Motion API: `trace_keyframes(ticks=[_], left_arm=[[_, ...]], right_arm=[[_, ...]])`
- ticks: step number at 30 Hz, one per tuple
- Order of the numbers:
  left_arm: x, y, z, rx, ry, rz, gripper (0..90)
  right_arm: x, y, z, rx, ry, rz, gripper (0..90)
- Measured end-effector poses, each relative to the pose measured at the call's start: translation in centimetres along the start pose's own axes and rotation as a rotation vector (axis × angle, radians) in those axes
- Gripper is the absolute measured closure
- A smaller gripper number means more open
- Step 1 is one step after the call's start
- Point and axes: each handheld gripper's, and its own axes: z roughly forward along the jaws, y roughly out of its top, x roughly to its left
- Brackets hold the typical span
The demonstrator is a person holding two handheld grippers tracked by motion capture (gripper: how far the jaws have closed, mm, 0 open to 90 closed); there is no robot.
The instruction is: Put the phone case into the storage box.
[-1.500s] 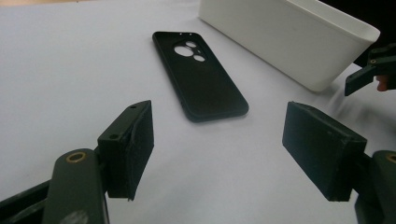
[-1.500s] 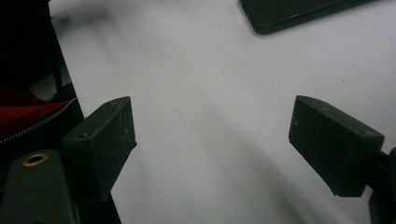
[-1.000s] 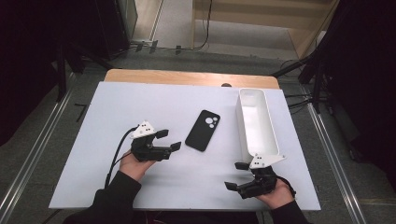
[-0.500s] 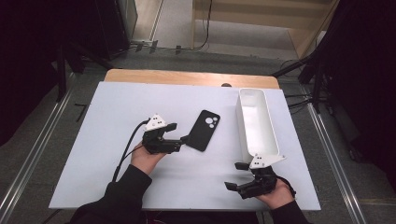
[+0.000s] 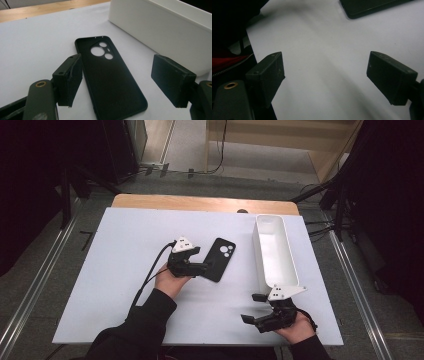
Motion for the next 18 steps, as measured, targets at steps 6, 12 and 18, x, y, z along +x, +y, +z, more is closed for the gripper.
trace_keyframes(ticks=[6, 12, 18], left_arm=[[-0.6, 0.3, 1.0, 0.007, 0.019, 0.003, 25.0], [-1.2, 0.7, 1.6, -0.023, 0.068, 0.007, 10.1], [-1.3, 1.0, 2.1, -0.059, 0.099, -0.038, 0.0]], right_arm=[[0.0, 0.0, 0.0, 0.000, 0.001, -0.003, 13.2], [0.1, 0.0, 0.0, 0.002, 0.000, -0.009, 13.2], [0.0, 0.0, 0.0, 0.000, -0.001, -0.007, 13.2]])
